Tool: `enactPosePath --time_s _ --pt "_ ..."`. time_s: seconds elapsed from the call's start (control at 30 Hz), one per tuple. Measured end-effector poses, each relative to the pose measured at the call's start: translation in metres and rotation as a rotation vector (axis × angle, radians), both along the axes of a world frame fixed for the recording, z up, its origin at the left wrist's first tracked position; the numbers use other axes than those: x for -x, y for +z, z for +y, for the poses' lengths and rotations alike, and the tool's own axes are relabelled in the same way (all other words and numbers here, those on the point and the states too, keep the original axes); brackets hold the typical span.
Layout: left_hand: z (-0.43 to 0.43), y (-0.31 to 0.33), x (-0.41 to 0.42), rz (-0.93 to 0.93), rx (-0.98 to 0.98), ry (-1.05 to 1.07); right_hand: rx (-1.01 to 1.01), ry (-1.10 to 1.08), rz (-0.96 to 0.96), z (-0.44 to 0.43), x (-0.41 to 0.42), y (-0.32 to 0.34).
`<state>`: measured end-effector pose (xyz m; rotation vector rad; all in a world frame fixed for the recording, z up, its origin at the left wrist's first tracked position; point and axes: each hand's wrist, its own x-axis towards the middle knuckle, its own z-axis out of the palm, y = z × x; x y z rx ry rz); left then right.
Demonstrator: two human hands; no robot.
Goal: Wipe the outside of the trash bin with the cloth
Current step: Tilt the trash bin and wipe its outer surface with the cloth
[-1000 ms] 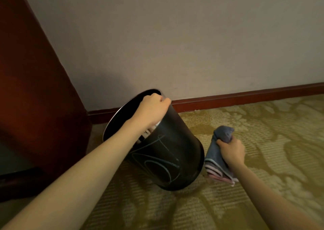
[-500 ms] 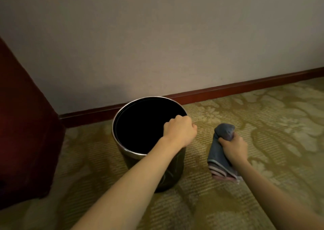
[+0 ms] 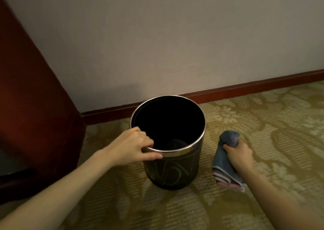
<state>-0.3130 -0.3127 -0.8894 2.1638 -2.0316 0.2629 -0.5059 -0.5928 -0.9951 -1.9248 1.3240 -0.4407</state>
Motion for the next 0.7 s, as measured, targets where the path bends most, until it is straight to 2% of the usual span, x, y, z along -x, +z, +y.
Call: enactPosePath --time_s 0.23,0.37,0.53,0.7 --pt "-0.004 -0.01 -0.006 -0.127 0.127 0.045 -0.031 0.136 -0.029 0.01 -0.003 0.003" --pt "-0.007 -0.011 0.012 -0.116 0.171 0.107 -0.05 0.129 -0.044 0.011 -0.005 0.006" --pt "-0.011 -0.004 0.032 0.11 0.329 0.334 -0.041 0.04 -0.034 0.014 -0.019 0.01" --pt "0.013 0.013 0.007 0.294 0.464 0.602 -0.074 0.038 -0.06 0.017 -0.042 0.02"
